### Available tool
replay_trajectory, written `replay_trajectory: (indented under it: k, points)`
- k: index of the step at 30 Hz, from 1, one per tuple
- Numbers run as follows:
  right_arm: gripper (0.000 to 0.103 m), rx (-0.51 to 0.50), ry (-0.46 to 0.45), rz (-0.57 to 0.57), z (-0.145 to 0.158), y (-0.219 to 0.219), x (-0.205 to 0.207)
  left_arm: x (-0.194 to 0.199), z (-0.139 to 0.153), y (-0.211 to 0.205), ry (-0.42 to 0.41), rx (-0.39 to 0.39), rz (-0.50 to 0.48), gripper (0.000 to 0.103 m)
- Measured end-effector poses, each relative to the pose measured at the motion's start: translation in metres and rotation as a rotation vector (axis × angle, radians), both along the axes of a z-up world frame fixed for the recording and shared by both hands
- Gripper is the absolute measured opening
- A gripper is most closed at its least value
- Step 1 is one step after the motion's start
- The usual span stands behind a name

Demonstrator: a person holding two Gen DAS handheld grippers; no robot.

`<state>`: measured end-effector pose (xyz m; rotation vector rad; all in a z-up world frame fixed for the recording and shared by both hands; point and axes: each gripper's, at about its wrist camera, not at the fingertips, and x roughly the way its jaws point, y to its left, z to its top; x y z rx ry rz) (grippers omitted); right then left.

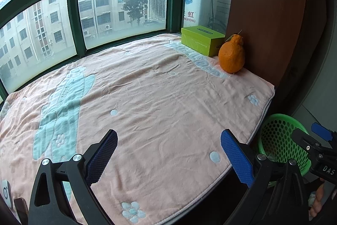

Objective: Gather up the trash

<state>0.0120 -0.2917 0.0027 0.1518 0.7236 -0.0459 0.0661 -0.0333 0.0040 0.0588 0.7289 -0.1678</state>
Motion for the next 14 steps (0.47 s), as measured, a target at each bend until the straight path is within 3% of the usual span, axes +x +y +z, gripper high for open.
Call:
replay_trajectory:
  k: [14]
  points:
    - [0.098, 0.004, 0.003, 0.004, -0.0020, 0.0017, 0.0004, 0.0006, -0.0014, -0.0018, 0.008, -0.001, 0.003, 0.095]
